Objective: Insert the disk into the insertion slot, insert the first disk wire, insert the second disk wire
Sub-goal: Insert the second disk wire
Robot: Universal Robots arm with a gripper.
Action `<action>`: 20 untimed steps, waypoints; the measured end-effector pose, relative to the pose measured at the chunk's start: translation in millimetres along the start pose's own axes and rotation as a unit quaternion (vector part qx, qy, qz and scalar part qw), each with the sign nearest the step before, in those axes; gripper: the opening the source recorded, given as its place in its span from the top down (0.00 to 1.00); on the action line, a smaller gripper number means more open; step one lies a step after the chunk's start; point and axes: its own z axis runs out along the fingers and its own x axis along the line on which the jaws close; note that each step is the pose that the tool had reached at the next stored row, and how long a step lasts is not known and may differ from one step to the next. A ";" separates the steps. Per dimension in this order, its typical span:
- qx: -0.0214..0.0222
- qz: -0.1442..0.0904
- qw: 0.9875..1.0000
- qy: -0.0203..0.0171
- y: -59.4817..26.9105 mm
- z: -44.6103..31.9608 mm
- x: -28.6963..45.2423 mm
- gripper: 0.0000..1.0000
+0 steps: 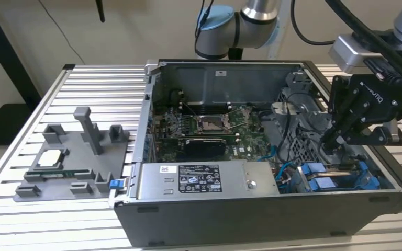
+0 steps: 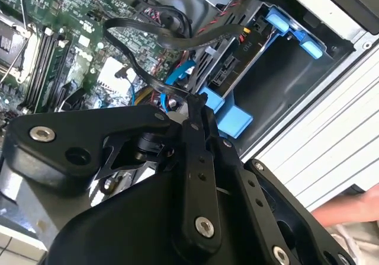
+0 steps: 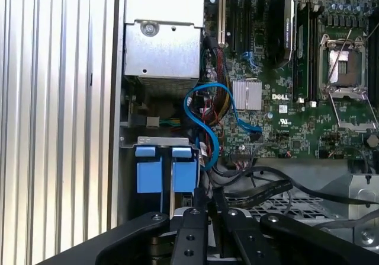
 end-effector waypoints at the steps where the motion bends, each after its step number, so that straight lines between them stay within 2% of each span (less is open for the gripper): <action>1: 0.000 0.000 1.000 0.000 -0.3 0.9 -0.1 1.00; 7: 0.003 0.000 1.000 0.001 -4.3 9.1 0.5 1.00; 13: 0.005 0.000 1.000 0.001 -12.9 14.3 1.8 1.00; 20: 0.007 0.000 1.000 0.001 -15.0 19.4 3.2 1.00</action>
